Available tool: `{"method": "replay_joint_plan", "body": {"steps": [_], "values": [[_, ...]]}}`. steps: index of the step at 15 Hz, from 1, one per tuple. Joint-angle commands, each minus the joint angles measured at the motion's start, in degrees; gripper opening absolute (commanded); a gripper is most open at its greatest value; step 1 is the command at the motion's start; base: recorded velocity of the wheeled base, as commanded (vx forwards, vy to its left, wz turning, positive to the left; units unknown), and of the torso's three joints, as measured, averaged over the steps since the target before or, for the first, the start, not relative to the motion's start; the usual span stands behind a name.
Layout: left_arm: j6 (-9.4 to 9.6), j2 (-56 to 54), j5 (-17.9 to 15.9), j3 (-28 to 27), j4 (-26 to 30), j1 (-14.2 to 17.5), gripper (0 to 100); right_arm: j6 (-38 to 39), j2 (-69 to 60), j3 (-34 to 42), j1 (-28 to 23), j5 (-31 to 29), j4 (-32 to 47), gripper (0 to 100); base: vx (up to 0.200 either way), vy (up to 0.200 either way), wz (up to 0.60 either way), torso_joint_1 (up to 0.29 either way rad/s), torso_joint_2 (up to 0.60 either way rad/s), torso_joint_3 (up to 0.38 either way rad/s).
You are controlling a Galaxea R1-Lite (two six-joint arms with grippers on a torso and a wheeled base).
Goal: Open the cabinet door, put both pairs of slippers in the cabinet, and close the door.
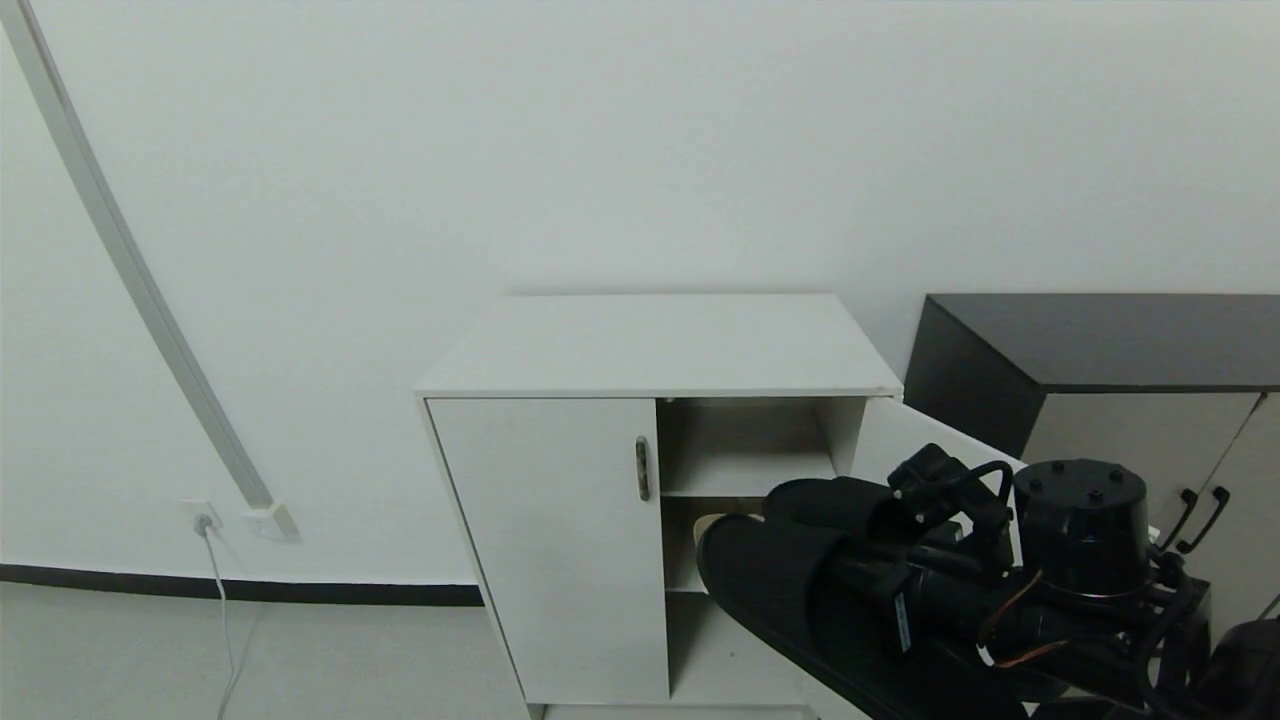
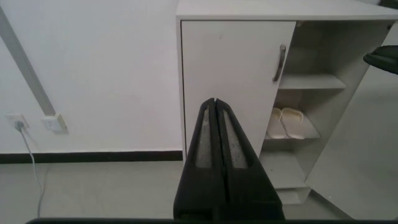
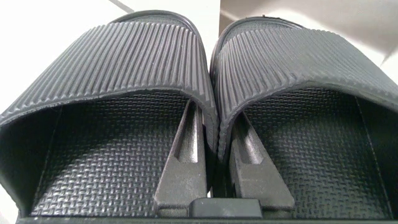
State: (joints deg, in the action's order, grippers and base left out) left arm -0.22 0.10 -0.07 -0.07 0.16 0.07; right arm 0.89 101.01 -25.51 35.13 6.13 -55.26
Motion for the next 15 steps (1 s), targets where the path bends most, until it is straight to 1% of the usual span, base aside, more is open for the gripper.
{"method": "replay_joint_plan", "body": {"steps": [1, 9, 15], "values": [[-0.04, 0.0, 0.0, 0.0, 0.0, 0.0, 0, 0.0, 0.1, 0.0, 0.0, 0.0, 0.0, 0, 0.000, 0.000, 0.00, -0.217, 0.55, 0.330], [-0.04, 0.0, 0.0, 0.0, 0.0, 0.0, 0, -0.1, 0.5, 0.1, 0.0, 0.0, 0.0, 0, 0.000, 0.000, 0.00, -0.191, 0.51, 0.323], [-0.04, 0.0, 0.0, 0.1, 0.0, 0.0, 0, -0.2, 0.5, 0.2, 0.0, 0.0, 0.0, 0, 0.000, 0.000, 0.00, -0.138, 0.48, 0.333]]}}
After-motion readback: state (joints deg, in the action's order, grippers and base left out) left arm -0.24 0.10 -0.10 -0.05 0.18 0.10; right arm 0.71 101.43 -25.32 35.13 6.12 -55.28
